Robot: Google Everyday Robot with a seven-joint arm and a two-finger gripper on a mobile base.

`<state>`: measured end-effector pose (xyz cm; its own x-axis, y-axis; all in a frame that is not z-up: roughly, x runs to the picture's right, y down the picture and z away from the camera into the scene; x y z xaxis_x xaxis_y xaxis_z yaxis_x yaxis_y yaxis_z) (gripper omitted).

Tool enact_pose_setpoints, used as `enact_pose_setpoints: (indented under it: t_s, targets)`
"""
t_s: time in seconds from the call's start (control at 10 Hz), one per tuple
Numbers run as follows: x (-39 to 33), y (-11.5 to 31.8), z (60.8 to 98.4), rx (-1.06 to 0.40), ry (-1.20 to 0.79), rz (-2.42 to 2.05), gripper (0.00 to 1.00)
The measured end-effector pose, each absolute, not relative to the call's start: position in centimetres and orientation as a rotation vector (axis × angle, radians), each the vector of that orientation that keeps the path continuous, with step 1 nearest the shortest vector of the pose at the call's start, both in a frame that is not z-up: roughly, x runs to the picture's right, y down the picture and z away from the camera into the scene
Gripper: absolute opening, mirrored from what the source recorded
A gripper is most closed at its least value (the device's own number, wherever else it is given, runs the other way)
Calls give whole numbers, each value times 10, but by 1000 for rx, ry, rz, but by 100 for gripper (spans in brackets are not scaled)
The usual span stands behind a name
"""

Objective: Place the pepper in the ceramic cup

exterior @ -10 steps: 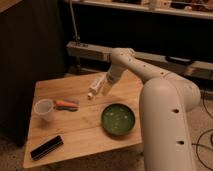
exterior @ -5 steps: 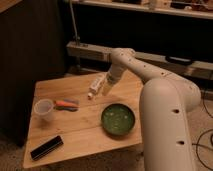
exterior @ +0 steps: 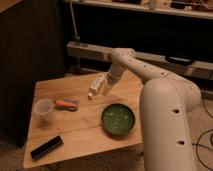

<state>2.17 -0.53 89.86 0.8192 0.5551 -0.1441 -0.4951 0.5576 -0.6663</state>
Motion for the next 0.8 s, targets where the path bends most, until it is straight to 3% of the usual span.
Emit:
enact_pose_setpoints:
  t_s: [0.5,0.8]
  targets:
    - [21,-6,897,-747,-97,613,67]
    - [7,-5,862,-585,-325,510,67]
